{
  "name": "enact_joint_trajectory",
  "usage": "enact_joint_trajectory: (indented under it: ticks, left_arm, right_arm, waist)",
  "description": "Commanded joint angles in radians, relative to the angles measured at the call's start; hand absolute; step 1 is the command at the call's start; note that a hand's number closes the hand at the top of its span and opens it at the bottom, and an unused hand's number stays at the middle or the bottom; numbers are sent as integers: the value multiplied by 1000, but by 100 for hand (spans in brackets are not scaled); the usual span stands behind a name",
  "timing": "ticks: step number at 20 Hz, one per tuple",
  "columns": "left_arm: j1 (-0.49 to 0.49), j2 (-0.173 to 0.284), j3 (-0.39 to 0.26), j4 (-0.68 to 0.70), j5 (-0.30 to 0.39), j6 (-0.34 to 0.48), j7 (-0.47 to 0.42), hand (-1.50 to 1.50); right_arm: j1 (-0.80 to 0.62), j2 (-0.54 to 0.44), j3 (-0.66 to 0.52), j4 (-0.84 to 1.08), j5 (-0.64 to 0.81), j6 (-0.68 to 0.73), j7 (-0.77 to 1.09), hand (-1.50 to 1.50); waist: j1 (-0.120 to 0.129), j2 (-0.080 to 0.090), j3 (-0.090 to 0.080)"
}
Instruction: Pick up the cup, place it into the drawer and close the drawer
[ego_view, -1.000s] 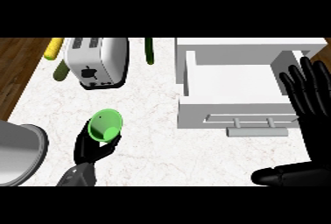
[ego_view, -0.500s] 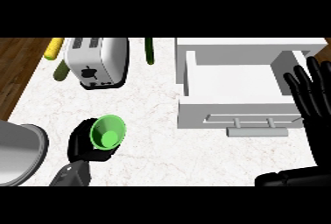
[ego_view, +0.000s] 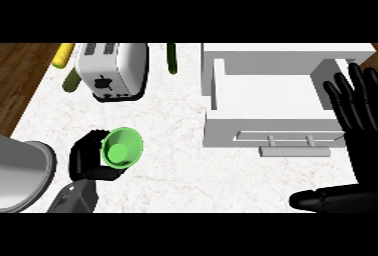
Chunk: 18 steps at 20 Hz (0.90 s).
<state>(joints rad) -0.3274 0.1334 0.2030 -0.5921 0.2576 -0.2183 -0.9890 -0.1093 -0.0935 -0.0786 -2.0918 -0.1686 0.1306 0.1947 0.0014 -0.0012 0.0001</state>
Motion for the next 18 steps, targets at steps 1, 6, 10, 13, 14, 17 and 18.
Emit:
enact_joint_trajectory:
  ticks: [1,6,10,13,14,17,18]
  left_arm:
    - [-27,3,-12,-99,28,-82,1,150]
    - [19,-13,-110,-344,2,-40,165,150]
    - [23,-57,-151,-558,36,24,340,150]
    - [0,-63,-155,-662,58,69,453,150]
    - [-42,-87,-168,-686,61,103,502,150]
    - [-60,-94,-173,-798,78,157,607,150]
    - [-99,-89,-177,-778,67,165,627,150]
  right_arm:
    - [14,-6,5,38,6,22,-24,-150]
    - [24,15,43,-53,32,-20,46,-150]
    - [101,48,73,-15,65,4,-64,-150]
    - [-31,-9,0,53,7,8,3,-150]
    - [1,27,32,-17,36,-35,26,-150]
    - [80,24,13,36,19,28,-96,-150]
    - [-3,-31,-71,74,-57,46,-56,-150]
  waist:
    - [2,-1,0]
    - [4,-4,1]
    - [3,-4,1]
    - [3,-1,0]
    - [0,-2,0]
    - [0,-1,1]
    - [-1,0,0]
